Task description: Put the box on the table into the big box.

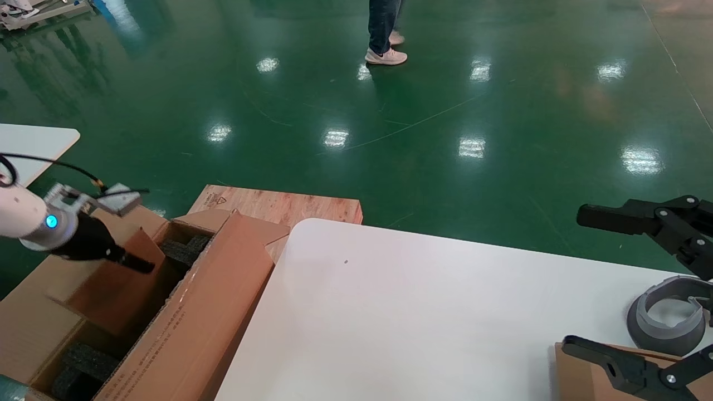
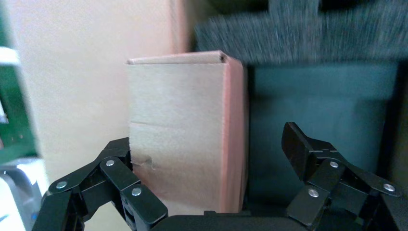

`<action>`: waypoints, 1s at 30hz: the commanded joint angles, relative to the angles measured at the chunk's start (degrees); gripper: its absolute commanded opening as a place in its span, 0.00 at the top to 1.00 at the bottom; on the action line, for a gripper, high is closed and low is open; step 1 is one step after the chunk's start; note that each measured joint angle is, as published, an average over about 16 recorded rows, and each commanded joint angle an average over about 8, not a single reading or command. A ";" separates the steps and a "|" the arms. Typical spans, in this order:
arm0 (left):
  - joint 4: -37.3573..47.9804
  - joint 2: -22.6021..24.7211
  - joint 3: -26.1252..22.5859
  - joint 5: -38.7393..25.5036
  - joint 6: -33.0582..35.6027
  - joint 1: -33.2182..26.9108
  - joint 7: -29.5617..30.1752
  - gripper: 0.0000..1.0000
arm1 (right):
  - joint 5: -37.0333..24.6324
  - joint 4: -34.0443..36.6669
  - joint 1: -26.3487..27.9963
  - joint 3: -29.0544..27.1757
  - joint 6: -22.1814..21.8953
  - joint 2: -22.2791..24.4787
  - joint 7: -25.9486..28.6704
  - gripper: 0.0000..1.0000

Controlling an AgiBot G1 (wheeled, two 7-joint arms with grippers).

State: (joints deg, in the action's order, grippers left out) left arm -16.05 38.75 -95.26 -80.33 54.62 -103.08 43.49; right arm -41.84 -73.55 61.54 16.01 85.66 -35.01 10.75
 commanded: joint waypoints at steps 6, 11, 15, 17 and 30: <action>-1.35 -3.21 4.58 1.98 -1.17 -3.68 -3.63 0.00 | 0.00 0.00 0.00 0.00 0.00 0.00 0.00 0.00; -2.63 -5.30 6.87 3.26 -1.03 -5.28 -5.70 0.00 | 0.00 0.00 0.00 0.00 0.00 0.00 0.00 0.00; -3.40 -6.41 7.88 3.93 -0.76 -6.00 -6.69 0.00 | 0.00 0.00 0.00 0.00 0.00 0.00 0.00 0.00; -3.83 -7.02 8.45 4.35 -0.55 -6.41 -7.26 0.00 | 0.00 0.00 0.00 0.00 0.00 0.00 0.00 0.00; -9.21 -14.53 15.12 14.83 6.43 -9.14 -18.56 0.00 | 0.00 0.00 0.00 0.00 0.00 0.00 0.00 0.00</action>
State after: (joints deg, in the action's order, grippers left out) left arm -25.37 24.04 -80.14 -64.59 61.38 -111.61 24.53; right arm -41.84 -73.55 61.54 16.01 85.66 -35.01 10.75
